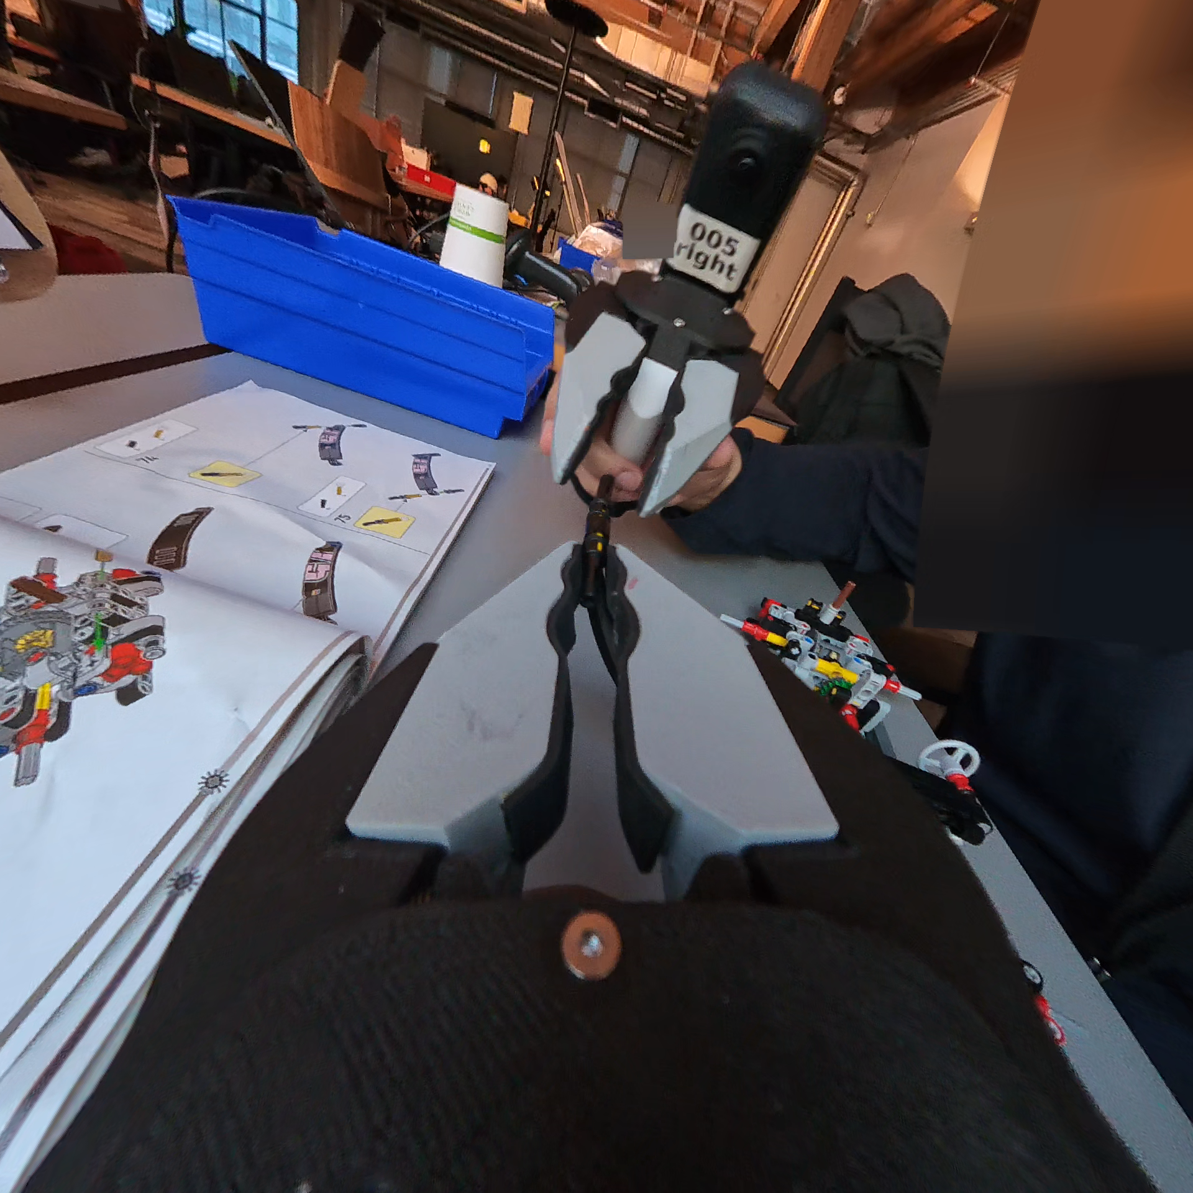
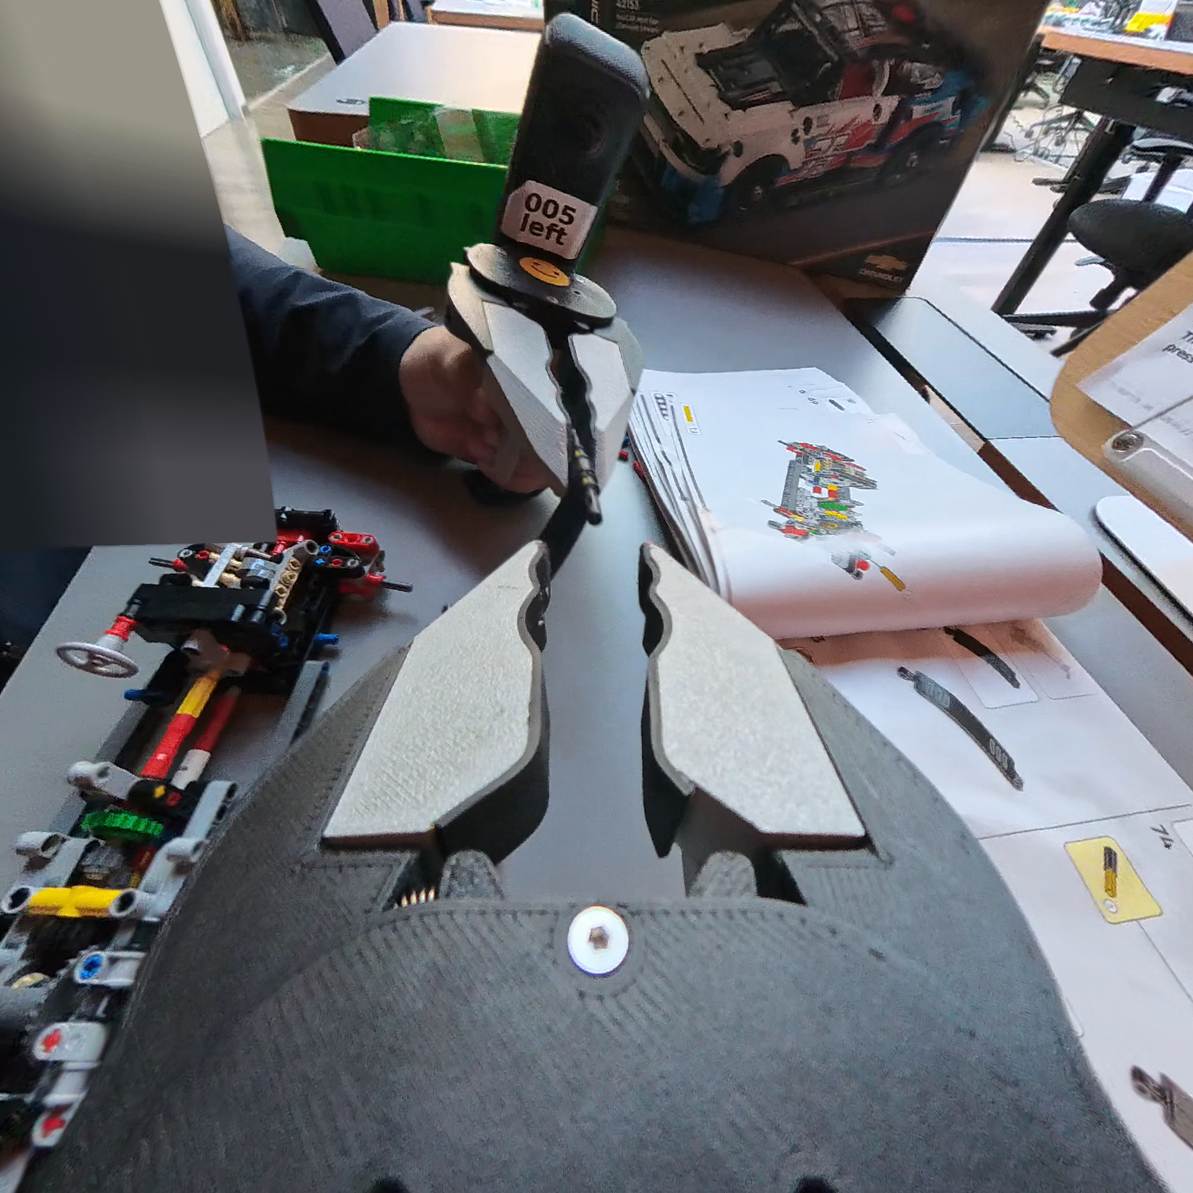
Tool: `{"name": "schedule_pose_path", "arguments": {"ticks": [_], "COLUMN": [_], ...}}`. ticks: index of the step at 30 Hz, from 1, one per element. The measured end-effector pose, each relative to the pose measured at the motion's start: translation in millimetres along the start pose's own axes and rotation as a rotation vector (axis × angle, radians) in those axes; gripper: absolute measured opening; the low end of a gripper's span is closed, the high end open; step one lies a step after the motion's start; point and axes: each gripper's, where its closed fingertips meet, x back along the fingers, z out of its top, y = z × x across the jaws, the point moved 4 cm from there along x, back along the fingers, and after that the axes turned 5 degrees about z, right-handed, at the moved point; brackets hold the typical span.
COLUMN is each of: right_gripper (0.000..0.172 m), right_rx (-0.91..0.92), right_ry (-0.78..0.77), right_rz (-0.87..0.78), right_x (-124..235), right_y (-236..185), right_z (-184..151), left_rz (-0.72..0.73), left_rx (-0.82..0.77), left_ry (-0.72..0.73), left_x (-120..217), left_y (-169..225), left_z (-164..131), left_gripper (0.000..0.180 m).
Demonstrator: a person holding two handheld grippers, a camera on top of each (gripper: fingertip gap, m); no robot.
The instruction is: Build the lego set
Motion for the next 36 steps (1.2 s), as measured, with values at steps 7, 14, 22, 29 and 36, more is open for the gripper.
{"name": "schedule_pose_path", "arguments": {"ticks": [7,14,22,29,36], "right_gripper": [0.002,0.002,0.002,0.002,0.003], "right_rx": [0.026,-0.002,-0.061,-0.057,-0.083], "right_ry": [-0.044,-0.024,0.089,0.09,0.116], "right_rz": [-0.015,0.03,0.089,0.063,0.09], "right_x": [-3,-6,-9,-7,-6], "right_y": [-10,-11,-6,-7,-4], "right_z": [-1,-13,-16,-14,-13], "left_rz": [-0.03,-0.04,-0.045,-0.046,-0.052], "left_rx": [-0.004,0.04,0.07,0.079,0.082], "left_ry": [-0.085,-0.125,-0.135,-0.116,-0.205], "left_x": [-9,-14,-16,-17,-24], "left_y": [7,7,4,6,6], "left_z": [-9,-13,-14,-13,-21], "left_gripper": [0.003,0.003,0.004,0.003,0.002]}}
